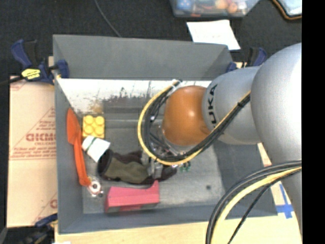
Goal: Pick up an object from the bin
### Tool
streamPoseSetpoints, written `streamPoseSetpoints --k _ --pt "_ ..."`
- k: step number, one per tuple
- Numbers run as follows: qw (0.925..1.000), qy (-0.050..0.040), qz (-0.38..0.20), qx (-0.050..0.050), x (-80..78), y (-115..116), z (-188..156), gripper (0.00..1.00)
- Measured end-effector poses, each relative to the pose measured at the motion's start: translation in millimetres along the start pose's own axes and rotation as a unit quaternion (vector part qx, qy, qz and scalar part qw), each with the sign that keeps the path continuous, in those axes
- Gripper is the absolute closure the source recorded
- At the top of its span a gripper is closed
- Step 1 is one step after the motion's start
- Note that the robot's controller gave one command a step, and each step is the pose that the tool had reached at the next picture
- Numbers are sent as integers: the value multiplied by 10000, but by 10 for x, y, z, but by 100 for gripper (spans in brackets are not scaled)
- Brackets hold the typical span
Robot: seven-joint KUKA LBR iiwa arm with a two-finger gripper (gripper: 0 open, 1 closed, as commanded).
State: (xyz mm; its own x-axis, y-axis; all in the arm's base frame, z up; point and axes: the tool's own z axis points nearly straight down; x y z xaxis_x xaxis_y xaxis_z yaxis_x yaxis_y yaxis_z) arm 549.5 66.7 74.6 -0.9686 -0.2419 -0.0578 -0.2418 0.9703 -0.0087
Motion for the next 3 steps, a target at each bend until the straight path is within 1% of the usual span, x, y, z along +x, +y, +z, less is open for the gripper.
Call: streamPoseSetpoints --k 1,2,3 --pt "9997 133 201 59 -126 -662 -1198 100" --pt "10000 90 -3 2 8 -279 -2222 100" --pt "9996 50 273 46 -180 -346 -1306 100"
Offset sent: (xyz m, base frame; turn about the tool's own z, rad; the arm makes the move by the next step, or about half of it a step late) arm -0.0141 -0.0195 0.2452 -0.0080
